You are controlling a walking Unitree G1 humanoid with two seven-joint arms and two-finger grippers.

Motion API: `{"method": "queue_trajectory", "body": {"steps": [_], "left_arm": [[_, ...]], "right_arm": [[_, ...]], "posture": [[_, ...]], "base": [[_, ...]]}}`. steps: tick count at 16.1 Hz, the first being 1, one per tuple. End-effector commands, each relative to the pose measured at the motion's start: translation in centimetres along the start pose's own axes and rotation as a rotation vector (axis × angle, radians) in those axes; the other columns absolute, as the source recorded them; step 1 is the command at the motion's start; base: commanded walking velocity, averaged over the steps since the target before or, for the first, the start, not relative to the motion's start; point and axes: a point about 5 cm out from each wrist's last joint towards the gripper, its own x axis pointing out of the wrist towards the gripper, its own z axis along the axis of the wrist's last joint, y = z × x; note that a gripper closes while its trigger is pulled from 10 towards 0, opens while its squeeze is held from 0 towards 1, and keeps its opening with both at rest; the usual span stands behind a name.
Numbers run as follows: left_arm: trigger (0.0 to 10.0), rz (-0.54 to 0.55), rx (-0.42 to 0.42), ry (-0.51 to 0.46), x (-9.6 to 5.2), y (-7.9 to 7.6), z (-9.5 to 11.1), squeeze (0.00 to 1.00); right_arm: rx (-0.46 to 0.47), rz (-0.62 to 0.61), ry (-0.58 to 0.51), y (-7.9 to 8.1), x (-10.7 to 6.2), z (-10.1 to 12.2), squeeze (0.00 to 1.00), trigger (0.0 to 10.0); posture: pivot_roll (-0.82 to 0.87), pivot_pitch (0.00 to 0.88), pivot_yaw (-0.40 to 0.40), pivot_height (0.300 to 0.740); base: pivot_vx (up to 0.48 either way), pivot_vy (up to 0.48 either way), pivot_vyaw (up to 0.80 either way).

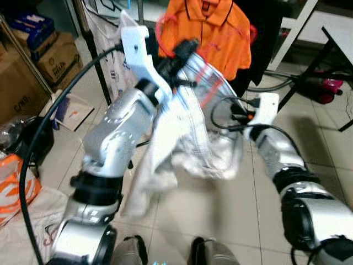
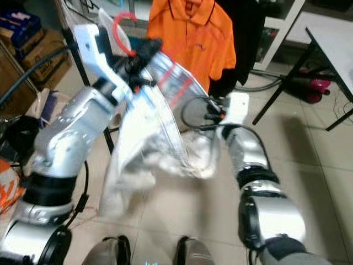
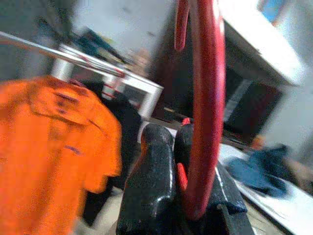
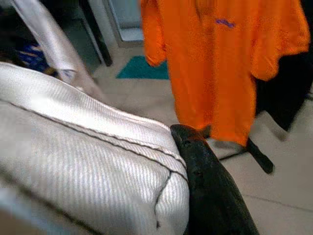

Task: Hang hanger

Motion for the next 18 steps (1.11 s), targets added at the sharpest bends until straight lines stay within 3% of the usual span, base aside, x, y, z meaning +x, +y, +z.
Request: {"method": "queue_trajectory", "body": {"steps": [1,4,6,7,9,11,12,13,15,16,17,18], "left_arm": [[10.0,0.066,0.07,-0.133,0.2,0.7,2.5,0.0],[10.0,0.207,0.17,-0.096,0.3,3.6,1.9,0.0],[10.0,0.253,0.163,-0.128,0.3,4.5,2.5,0.0],[10.0,0.28,-0.016,-0.227,0.7,4.6,4.0,0.0],[10.0,0.276,-0.205,-0.315,1.1,4.2,5.3,0.0],[10.0,0.201,-0.457,-0.484,2.0,2.4,7.9,0.0],[10.0,0.17,-0.484,-0.52,2.3,1.9,8.5,0.0],[10.0,0.137,-0.502,-0.569,2.9,1.3,9.4,0.0],[10.0,0.169,-0.453,-0.605,3.6,2.0,9.7,0.0],[10.0,0.241,-0.402,-0.604,3.9,3.1,9.3,0.0],[10.0,0.319,-0.282,-0.599,3.9,4.4,8.8,0.0],[10.0,0.36,-0.243,-0.587,4.0,5.0,8.4,0.0]], "right_arm": [[0.01,-0.039,0.01,-0.9,-0.6,-0.5,0.0,0.0],[-0.074,0.078,-0.062,1.3,-0.1,0.7,0.0,0.0],[-0.135,0.133,-0.053,2.0,-0.1,0.6,0.0,0.0],[-0.163,0.159,-0.001,2.4,-0.2,-0.5,0.0,0.0],[-0.172,0.165,0.052,2.6,-0.3,-1.6,0.0,0.0],[-0.091,0.189,0.167,3.5,-0.2,-3.7,0.0,0.0],[-0.071,0.186,0.184,3.7,-0.2,-4.0,0.0,0.0],[-0.021,0.197,0.211,4.0,-0.2,-4.5,0.0,0.0],[0.025,0.203,0.243,4.3,-0.2,-5.1,0.0,0.0],[0.036,0.212,0.254,4.6,-0.3,-5.3,0.0,0.0],[0.04,0.234,0.266,4.9,-0.3,-5.6,0.0,0.0],[0.046,0.243,0.273,5.1,-0.4,-5.7,0.0,0.0]], "posture": [[-0.04,0.137,-0.079,0.74],[-0.04,0.14,-0.079,0.74],[-0.05,0.145,-0.081,0.74],[-0.05,0.146,-0.084,0.74],[-0.05,0.146,-0.084,0.74],[-0.04,0.148,-0.088,0.74],[-0.04,0.148,-0.088,0.74],[-0.04,0.146,-0.089,0.74],[-0.04,0.144,-0.094,0.74],[-0.04,0.143,-0.095,0.74],[-0.05,0.143,-0.096,0.74],[-0.05,0.143,-0.096,0.74]], "base": [[0.0,0.0,0.0],[0.0,0.0,0.0],[0.0,0.0,0.0],[0.0,0.0,0.0],[0.0,0.0,0.0],[0.0,0.0,0.0],[0.0,0.0,0.0],[0.0,0.0,0.0],[0.0,0.0,0.0],[0.0,0.0,0.0],[0.0,0.0,0.0],[0.0,0.0,0.0]]}}
